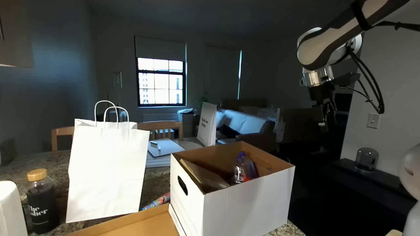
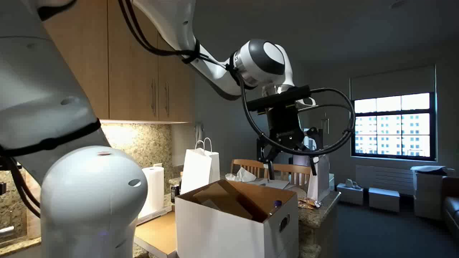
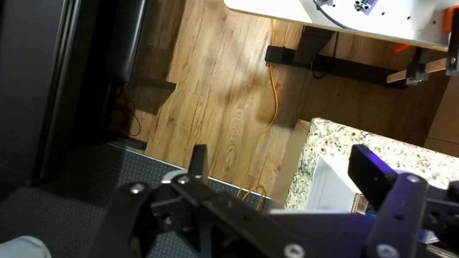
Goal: Remove the box and a water bottle from the big box and put them on the counter
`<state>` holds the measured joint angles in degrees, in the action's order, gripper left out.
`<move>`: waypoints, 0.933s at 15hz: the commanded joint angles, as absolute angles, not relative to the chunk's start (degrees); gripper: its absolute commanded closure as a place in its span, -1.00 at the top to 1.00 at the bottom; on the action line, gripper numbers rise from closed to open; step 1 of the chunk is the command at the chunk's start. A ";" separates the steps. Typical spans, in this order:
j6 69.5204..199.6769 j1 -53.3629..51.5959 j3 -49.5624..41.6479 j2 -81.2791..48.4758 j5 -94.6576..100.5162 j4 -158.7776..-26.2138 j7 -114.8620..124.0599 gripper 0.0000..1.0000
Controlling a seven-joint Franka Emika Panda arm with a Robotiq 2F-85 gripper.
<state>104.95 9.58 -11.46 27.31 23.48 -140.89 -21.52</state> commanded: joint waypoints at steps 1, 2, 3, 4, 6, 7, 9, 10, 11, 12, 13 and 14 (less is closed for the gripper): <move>104.79 9.17 -11.79 27.34 23.60 -140.81 -21.39 1.00; 104.79 9.17 -11.80 27.34 23.60 -140.81 -21.39 1.00; 104.79 9.17 -11.80 27.34 23.60 -140.81 -21.39 1.00; 104.79 9.17 -11.80 27.34 23.60 -140.81 -21.39 1.00; 104.79 9.17 -11.80 27.34 23.60 -140.81 -21.39 1.00; 104.79 9.17 -11.80 27.34 23.60 -140.81 -21.39 1.00; 105.09 9.32 -11.87 27.31 24.13 -140.67 -21.53 1.00; 105.42 9.22 -11.88 27.54 24.48 -140.65 -22.06 1.00; 105.95 9.37 -11.59 27.67 24.92 -140.79 -21.12 1.00; 107.27 9.32 -10.85 27.63 25.68 -140.94 -19.61 1.00; 108.93 9.16 -10.19 27.54 26.22 -141.10 -18.18 1.00; 110.08 8.91 -9.42 26.59 26.13 -140.57 -16.22 1.00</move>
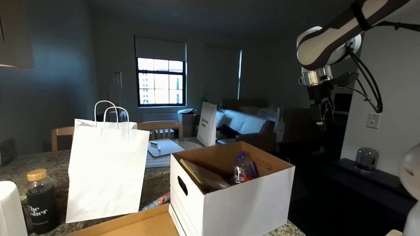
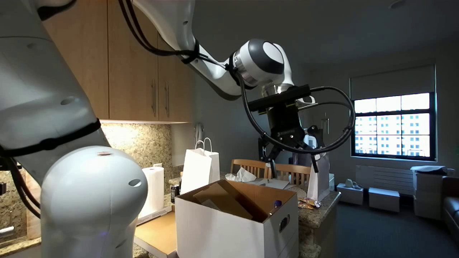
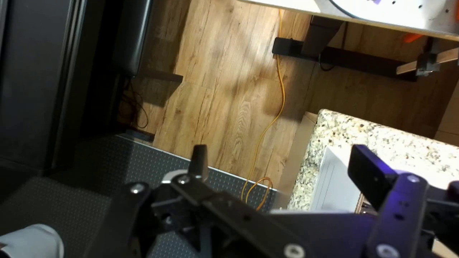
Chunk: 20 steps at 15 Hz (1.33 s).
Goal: Remove the box and a water bottle from the big box and put them on the counter
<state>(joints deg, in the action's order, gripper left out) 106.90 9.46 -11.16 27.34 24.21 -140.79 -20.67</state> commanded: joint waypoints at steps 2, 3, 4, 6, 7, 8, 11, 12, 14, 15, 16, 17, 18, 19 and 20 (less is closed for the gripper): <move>113.12 8.47 -8.39 25.65 25.55 -140.08 -13.15 1.00; 114.42 8.07 -7.89 25.38 24.73 -139.82 -11.73 1.00; 115.18 7.50 -7.36 24.78 22.96 -139.24 -9.59 1.00; 116.69 6.29 -5.95 24.16 21.12 -138.95 -6.40 1.00; 117.40 5.60 -5.20 23.89 20.12 -138.82 -5.05 1.00; 117.60 4.84 -4.02 23.35 19.59 -138.46 -3.56 1.00; 117.24 2.58 -0.47 22.35 18.46 -137.70 0.22 1.00; 116.82 1.43 1.31 21.64 18.16 -137.57 1.96 1.00; 116.68 -0.60 4.22 19.75 17.36 -137.44 4.90 1.00; 116.70 -1.48 5.50 18.75 16.94 -137.35 6.37 1.00; 116.80 -2.66 7.20 17.35 16.72 -137.78 8.42 1.00; 116.83 -3.52 8.51 16.01 16.82 -137.69 10.15 1.00; 117.31 -4.75 9.83 14.47 16.40 -138.05 11.64 1.00; 117.25 -5.79 10.94 13.02 16.12 -137.99 12.88 1.00; 117.20 -6.88 12.07 11.45 15.95 -137.87 14.12 1.00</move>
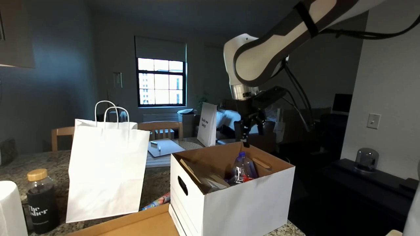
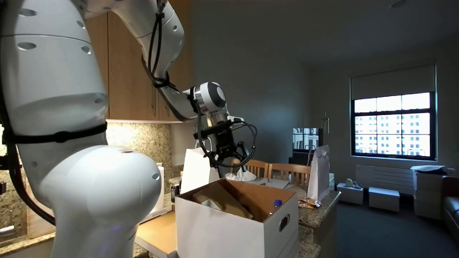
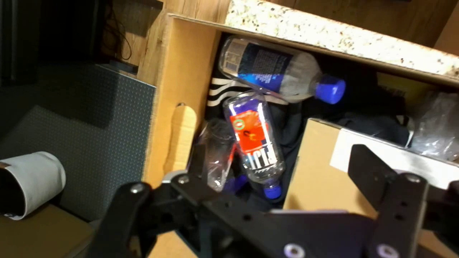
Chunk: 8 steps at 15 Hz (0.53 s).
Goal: Remove the box and a water bottle from the big box and put them on the counter
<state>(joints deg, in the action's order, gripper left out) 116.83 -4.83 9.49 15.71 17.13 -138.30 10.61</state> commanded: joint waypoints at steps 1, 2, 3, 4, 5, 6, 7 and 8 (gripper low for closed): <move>117.02 -7.73 12.92 9.92 15.94 -137.46 15.27 1.00; 116.99 -8.65 13.76 8.59 16.08 -137.04 16.38 1.00; 116.75 -9.40 14.32 7.32 16.15 -136.48 17.21 1.00; 116.99 -10.07 14.79 6.47 16.36 -135.95 18.27 1.00; 116.90 -10.59 15.08 5.57 16.61 -135.31 19.07 1.00; 117.30 -11.01 15.12 4.80 16.59 -134.62 19.25 1.00; 117.62 -11.36 15.12 4.16 16.54 -134.05 19.43 1.00; 118.46 -11.75 15.21 3.71 16.85 -133.74 19.03 1.00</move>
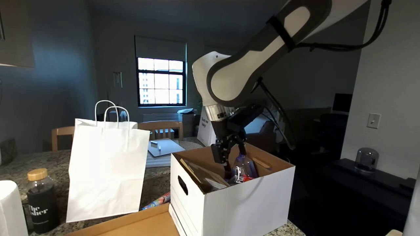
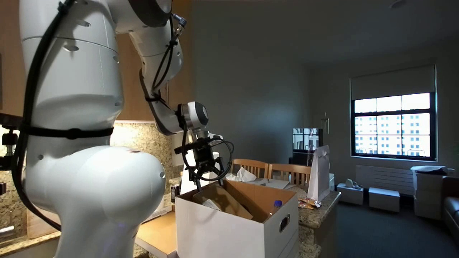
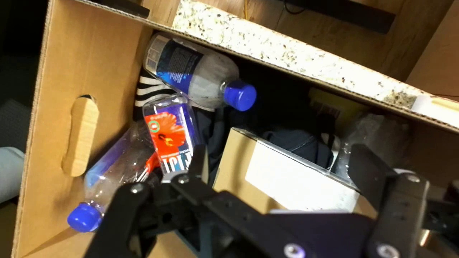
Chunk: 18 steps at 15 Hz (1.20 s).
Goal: Remove the box and a water bottle from the big box and put them on the counter
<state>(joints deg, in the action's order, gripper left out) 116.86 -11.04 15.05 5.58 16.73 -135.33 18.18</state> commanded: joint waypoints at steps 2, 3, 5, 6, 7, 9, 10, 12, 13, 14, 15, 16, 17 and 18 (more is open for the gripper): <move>119.67 -12.39 15.21 2.15 16.19 -132.80 17.80 1.00; 120.19 -12.62 15.20 1.47 15.90 -132.50 17.44 1.00; 121.69 -13.22 15.16 -0.14 15.09 -132.07 16.36 1.00; 122.37 -13.55 15.18 -0.64 14.68 -131.92 15.62 1.00; 122.65 -13.84 15.22 -1.19 14.01 -131.65 14.68 1.00; 123.39 -14.41 15.37 -1.42 13.57 -131.57 13.83 1.00; 123.66 -14.55 15.37 -1.55 13.32 -131.48 13.59 1.00; 124.14 -14.79 15.26 -1.82 12.85 -131.26 13.46 1.00; 124.51 -14.80 15.19 -1.99 12.54 -131.20 13.34 1.00; 124.95 -14.73 15.11 -2.32 11.68 -131.20 12.81 1.00; 125.33 -14.68 15.06 -2.51 10.97 -131.22 12.39 1.00; 125.71 -14.57 14.99 -3.04 9.09 -131.13 11.16 1.00; 126.11 -14.56 14.95 -3.24 7.99 -131.19 10.84 1.00; 126.60 -14.53 14.87 -3.42 6.71 -131.36 10.61 1.00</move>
<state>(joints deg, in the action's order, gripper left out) 124.49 -14.74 15.28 -2.44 10.73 -131.21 13.63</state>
